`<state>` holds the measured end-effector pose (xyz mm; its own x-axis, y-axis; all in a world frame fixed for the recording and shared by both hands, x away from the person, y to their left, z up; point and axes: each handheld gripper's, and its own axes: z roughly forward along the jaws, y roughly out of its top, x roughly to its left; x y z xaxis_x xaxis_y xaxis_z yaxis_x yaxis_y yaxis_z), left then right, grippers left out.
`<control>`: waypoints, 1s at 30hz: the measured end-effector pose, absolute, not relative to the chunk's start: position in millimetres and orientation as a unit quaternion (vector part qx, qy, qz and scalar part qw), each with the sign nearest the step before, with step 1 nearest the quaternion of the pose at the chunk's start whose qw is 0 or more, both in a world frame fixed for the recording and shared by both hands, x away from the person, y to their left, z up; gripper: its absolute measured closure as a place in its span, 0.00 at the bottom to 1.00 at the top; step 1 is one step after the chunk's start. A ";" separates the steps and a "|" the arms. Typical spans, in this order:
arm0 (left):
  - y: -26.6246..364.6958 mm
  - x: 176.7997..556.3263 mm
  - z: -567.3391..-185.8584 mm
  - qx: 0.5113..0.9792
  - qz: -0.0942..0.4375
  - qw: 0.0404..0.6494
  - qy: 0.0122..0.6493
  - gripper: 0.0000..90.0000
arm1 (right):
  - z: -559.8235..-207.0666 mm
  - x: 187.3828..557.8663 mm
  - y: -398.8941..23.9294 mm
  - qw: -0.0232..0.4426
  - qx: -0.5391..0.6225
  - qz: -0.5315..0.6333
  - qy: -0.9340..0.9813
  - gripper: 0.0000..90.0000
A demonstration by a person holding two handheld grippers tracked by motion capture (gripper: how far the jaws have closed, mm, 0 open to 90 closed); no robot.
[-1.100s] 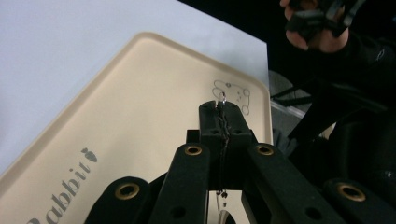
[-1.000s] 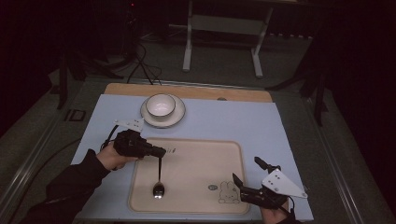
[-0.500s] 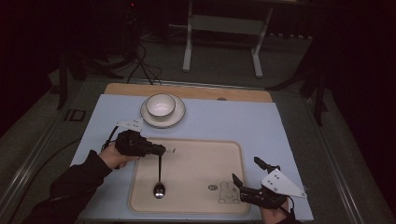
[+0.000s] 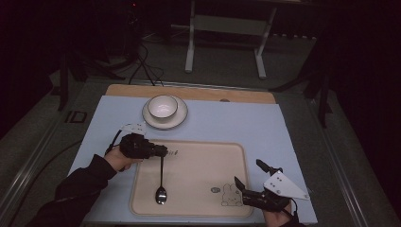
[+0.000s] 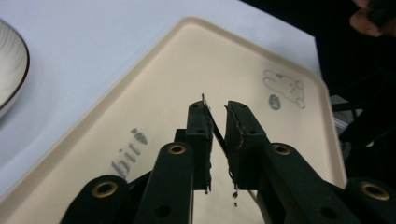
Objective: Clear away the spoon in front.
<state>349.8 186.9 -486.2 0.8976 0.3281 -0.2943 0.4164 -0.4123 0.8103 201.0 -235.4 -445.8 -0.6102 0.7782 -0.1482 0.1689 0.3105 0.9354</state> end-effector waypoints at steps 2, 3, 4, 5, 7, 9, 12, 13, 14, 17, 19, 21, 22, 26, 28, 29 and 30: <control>186.6 351.1 -490.5 0.838 -0.044 0.496 0.225 0.87 | -445.8 201.0 -235.1 0.308 0.316 0.494 0.749 0.15; 186.5 351.5 -492.5 0.837 -0.044 0.496 0.227 0.87 | -445.8 200.9 -235.0 0.308 0.316 0.494 0.749 0.15; 186.6 352.1 -493.9 0.837 -0.042 0.496 0.227 0.86 | -445.9 200.9 -235.0 0.308 0.316 0.494 0.749 0.15; 186.6 352.1 -493.9 0.837 -0.042 0.496 0.227 0.86 | -445.9 200.9 -235.0 0.308 0.316 0.494 0.749 0.15; 186.9 355.1 -500.3 0.834 -0.040 0.497 0.236 0.85 | -446.0 201.0 -235.1 0.307 0.316 0.494 0.749 0.15; 186.9 356.8 -503.4 0.833 -0.037 0.497 0.240 0.84 | -446.0 201.0 -235.1 0.307 0.316 0.494 0.749 0.15; 186.6 359.7 -508.8 0.832 -0.036 0.495 0.248 0.83 | -446.2 201.2 -235.1 0.306 0.316 0.494 0.750 0.15; 186.5 360.9 -510.6 0.832 -0.037 0.493 0.250 0.83 | -446.2 201.2 -235.0 0.307 0.316 0.493 0.750 0.15; 186.2 361.7 -512.4 0.832 -0.036 0.493 0.253 0.82 | -446.2 201.1 -234.9 0.307 0.316 0.493 0.750 0.15; 186.0 364.7 -517.4 0.831 -0.038 0.491 0.260 0.81 | -446.3 201.2 -234.9 0.306 0.316 0.493 0.751 0.15; 185.9 366.1 -520.0 0.831 -0.035 0.489 0.262 0.80 | -446.5 201.5 -234.9 0.305 0.316 0.494 0.751 0.15; 185.6 368.1 -522.6 0.832 -0.034 0.485 0.266 0.79 | -446.5 201.5 -234.8 0.304 0.315 0.493 0.751 0.15; 185.4 369.1 -523.7 0.832 -0.034 0.485 0.268 0.79 | -446.6 201.6 -234.7 0.304 0.315 0.493 0.752 0.15; 184.9 373.3 -528.2 0.832 -0.033 0.481 0.274 0.79 | -446.9 201.9 -234.6 0.302 0.315 0.493 0.753 0.15; 184.3 374.9 -530.7 0.833 -0.032 0.477 0.278 0.79 | -447.0 202.0 -234.6 0.301 0.315 0.494 0.753 0.15; 184.1 376.0 -532.3 0.833 -0.033 0.475 0.281 0.79 | -447.1 202.0 -234.5 0.300 0.316 0.493 0.753 0.15; 183.9 376.8 -533.1 0.835 -0.031 0.472 0.282 0.79 | -447.2 202.2 -234.7 0.299 0.315 0.493 0.753 0.15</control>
<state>376.8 183.9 -533.1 0.8390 0.4409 -0.3188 0.5004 -0.3953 0.7703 202.2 -234.7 -447.2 -0.6218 0.7707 -0.1395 0.1798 0.3139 0.9323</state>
